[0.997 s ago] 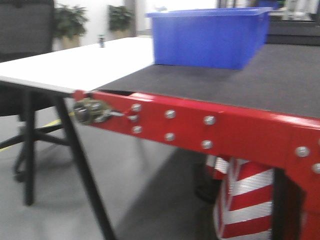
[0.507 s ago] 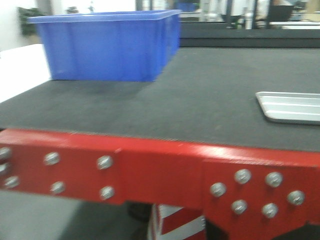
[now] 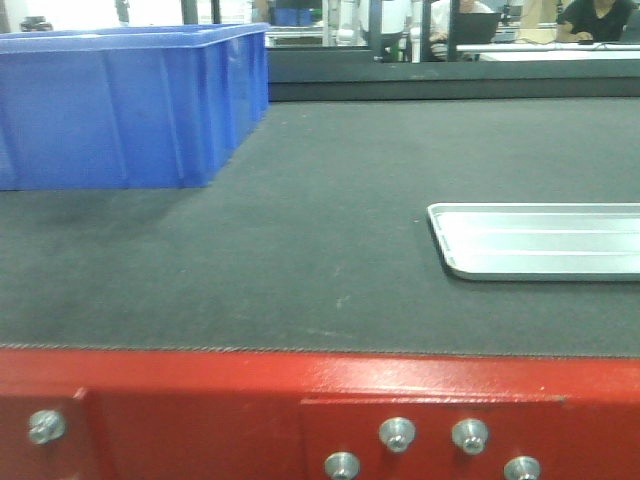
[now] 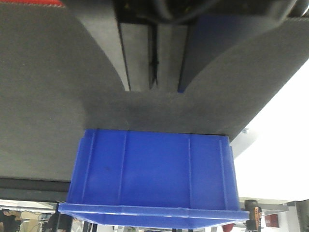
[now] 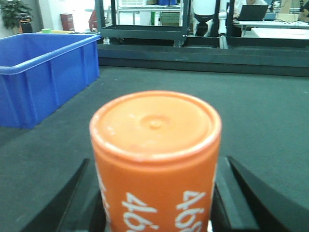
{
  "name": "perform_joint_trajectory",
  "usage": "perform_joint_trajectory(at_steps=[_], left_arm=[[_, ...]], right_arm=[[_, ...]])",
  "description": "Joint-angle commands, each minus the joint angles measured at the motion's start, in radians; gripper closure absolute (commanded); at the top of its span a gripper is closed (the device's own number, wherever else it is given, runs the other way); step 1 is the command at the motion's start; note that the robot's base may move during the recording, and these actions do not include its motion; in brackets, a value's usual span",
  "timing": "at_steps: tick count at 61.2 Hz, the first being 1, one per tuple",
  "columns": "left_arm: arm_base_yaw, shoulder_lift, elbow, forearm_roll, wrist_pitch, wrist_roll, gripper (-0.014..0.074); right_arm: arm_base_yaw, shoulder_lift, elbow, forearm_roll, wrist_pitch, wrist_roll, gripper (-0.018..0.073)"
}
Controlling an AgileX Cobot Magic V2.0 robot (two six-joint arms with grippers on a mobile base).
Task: Grab orange capacitor from left shelf to right conveyor
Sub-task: 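Move the held cylinder with the right gripper over the metal tray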
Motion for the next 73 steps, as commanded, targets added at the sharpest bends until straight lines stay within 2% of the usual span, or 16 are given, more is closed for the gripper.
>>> perform_joint_trajectory(at_steps=[1, 73], left_arm=[[0.000, -0.012, -0.005, -0.002, -0.090, -0.001, 0.0723], [0.000, -0.012, -0.005, -0.002, -0.090, -0.001, 0.0723]], right_arm=[[-0.005, 0.013, -0.029, -0.014, -0.096, -0.006, 0.0423], [-0.005, 0.034, -0.037, -0.014, -0.105, -0.006, 0.0423]])
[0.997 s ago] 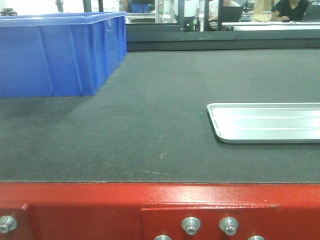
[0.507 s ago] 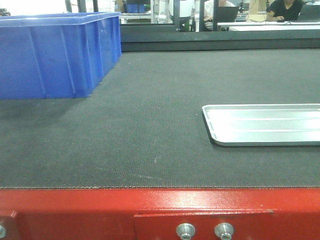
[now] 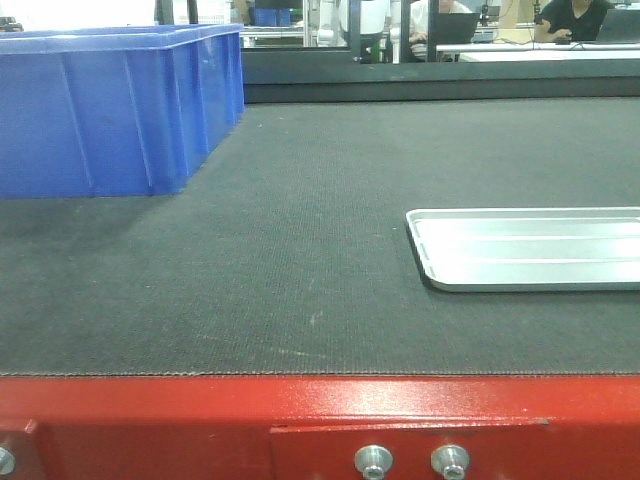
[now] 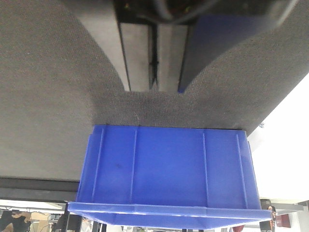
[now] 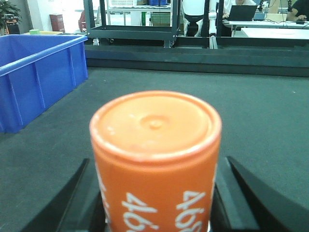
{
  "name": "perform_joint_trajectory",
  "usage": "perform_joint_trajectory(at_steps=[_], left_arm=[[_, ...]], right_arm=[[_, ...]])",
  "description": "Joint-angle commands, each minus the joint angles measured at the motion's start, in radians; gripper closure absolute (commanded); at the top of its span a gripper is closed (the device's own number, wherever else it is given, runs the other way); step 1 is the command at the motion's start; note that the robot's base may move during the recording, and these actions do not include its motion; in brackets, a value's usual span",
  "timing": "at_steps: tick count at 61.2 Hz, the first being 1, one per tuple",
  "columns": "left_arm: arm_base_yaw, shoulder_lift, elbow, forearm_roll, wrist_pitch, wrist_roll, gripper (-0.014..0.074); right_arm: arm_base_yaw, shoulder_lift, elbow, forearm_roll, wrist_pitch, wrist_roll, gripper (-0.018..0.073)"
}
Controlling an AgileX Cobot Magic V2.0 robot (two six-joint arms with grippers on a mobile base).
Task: Grab orange capacitor from left shelf to right conveyor
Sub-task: 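Move the held cylinder with the right gripper over the metal tray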
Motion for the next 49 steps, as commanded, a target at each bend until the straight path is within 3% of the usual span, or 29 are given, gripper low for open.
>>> perform_joint_trajectory(at_steps=[1, 21, 41, 49], left_arm=[[0.000, -0.012, -0.005, -0.002, -0.090, -0.001, 0.0723], [0.000, -0.012, -0.005, -0.002, -0.090, -0.001, 0.0723], [0.000, -0.012, -0.005, -0.002, -0.090, -0.001, 0.0723], [0.000, -0.012, -0.005, -0.002, -0.090, -0.001, 0.0723]], right_arm=[[-0.005, 0.039, -0.041, -0.014, -0.105, -0.006, 0.0423], [-0.005, 0.501, -0.211, -0.014, -0.292, -0.006, 0.0423], [-0.005, 0.932, -0.202, -0.014, -0.696, -0.006, 0.0423], [-0.005, 1.070, -0.121, -0.022, -0.933, -0.008, 0.0423]])
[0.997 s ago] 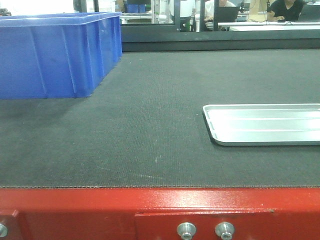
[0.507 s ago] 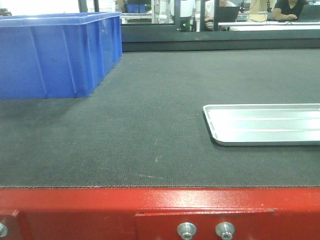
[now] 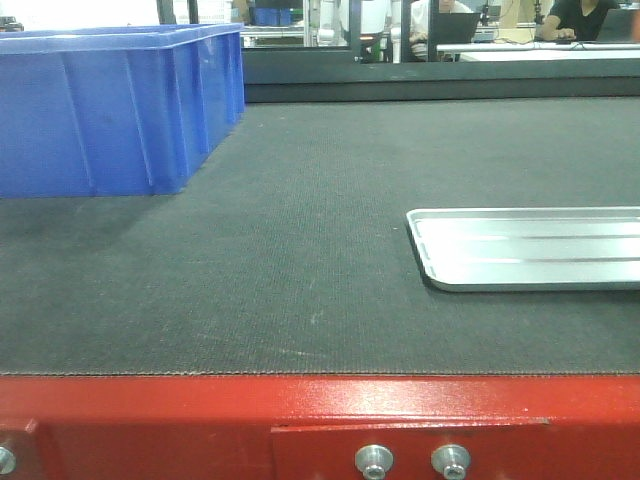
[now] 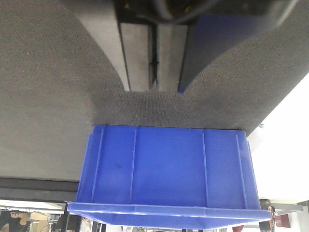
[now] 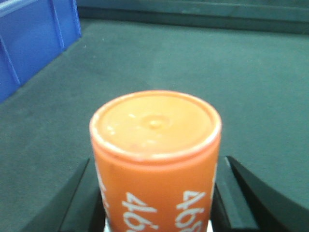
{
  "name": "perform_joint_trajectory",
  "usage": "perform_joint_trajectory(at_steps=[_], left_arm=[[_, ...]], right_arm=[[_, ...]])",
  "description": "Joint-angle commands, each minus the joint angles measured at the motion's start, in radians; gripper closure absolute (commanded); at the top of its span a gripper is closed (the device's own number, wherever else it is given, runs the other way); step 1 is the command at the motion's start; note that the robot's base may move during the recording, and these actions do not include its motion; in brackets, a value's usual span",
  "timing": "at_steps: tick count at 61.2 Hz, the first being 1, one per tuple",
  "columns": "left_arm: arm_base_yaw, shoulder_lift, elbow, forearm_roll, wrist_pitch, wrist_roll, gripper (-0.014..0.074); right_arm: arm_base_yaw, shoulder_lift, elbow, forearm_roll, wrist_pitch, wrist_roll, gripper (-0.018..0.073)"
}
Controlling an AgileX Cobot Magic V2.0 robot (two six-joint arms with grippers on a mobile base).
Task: Grab orange capacitor from left shelf to right conveyor
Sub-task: 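Move the held cylinder with the right gripper over the metal tray, then lower the cylinder upright onto the tray and open the right gripper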
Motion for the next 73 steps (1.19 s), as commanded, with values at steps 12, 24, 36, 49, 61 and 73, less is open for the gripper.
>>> perform_joint_trajectory(at_steps=[12, 24, 36, 49, 61, 73], left_arm=[[0.000, -0.012, -0.005, -0.002, -0.090, -0.001, 0.0723], [0.000, -0.012, -0.005, -0.002, -0.090, -0.001, 0.0723], [0.000, -0.012, -0.005, -0.002, -0.090, -0.001, 0.0723], [0.000, -0.012, -0.005, -0.002, -0.090, -0.001, 0.0723], [0.000, -0.012, -0.005, -0.002, -0.090, -0.001, 0.0723], [0.000, -0.012, -0.005, -0.002, -0.090, -0.001, 0.0723]], right_arm=[[-0.006, 0.196, 0.155, -0.053, -0.602, -0.024, 0.0423], [-0.007, 0.321, 0.193, -0.054, -0.718, -0.031, 0.0423], [-0.007, 0.432, 0.193, -0.054, -0.770, -0.103, 0.0423], [-0.007, 0.538, 0.193, -0.054, -0.861, -0.104, 0.0423], [-0.007, 0.589, 0.193, -0.054, -0.904, -0.104, 0.0419], [-0.007, 0.597, 0.193, -0.054, -0.905, -0.098, 0.0268]])
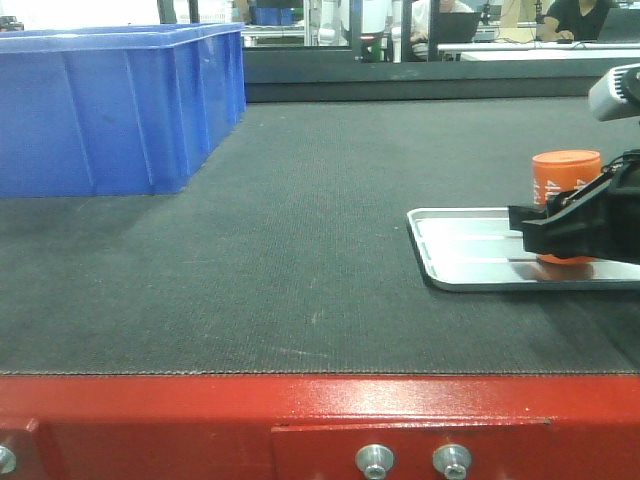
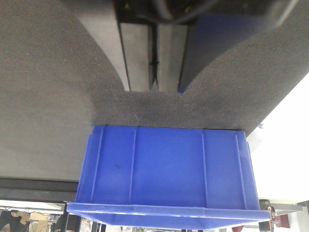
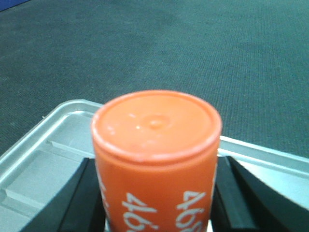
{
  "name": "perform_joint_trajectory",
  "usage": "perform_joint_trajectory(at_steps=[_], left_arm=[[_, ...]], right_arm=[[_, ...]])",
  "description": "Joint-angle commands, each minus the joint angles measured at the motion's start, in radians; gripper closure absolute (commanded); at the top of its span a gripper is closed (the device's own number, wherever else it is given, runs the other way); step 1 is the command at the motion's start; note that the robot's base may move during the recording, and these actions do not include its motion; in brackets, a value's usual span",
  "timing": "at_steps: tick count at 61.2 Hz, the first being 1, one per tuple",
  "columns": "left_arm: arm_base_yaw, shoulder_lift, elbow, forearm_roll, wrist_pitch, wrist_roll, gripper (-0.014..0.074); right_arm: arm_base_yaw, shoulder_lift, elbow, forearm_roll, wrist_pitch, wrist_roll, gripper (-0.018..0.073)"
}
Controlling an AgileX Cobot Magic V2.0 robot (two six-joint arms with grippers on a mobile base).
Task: Grab orange capacitor from left shelf to right conveyor
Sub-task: 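Lower the cylinder upright onto the tray and open the right gripper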
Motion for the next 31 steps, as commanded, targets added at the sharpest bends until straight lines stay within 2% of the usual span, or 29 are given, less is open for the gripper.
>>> perform_joint_trajectory(at_steps=[1, 10, 17, 31], left_arm=[[0.000, -0.012, -0.005, -0.002, -0.090, -0.001, 0.0723], [0.000, -0.012, -0.005, -0.002, -0.090, -0.001, 0.0723], [0.000, -0.012, -0.005, -0.002, -0.090, -0.001, 0.0723], [0.000, -0.012, -0.005, -0.002, -0.090, -0.001, 0.0723]], right_arm=[[-0.007, -0.027, -0.019, -0.010, -0.080, -0.001, 0.0228], [-0.007, -0.030, -0.019, -0.010, -0.085, 0.053, -0.0080], [-0.007, -0.049, -0.019, -0.010, -0.056, 0.080, -0.0074], [-0.007, -0.227, -0.019, -0.010, 0.103, 0.080, -0.0074]])
